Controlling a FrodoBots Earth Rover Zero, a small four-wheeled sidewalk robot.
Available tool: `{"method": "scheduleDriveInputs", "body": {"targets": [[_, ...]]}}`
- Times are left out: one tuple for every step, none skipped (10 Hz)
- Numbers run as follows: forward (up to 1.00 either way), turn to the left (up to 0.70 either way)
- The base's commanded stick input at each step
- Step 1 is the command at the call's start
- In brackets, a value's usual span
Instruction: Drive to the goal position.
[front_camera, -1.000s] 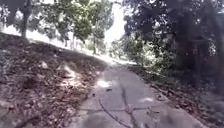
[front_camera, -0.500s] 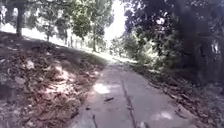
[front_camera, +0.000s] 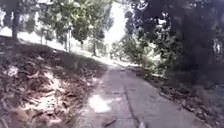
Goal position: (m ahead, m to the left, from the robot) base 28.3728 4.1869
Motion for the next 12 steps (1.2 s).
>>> {"method": "scheduleDriveInputs", "body": {"targets": [[1.00,0.00],[1.00,0.00],[1.00,0.00],[1.00,0.00],[1.00,0.00],[1.00,0.00],[1.00,0.00],[1.00,0.00],[1.00,-0.11],[1.00,-0.29],[1.00,-0.31],[1.00,-0.07]]}}
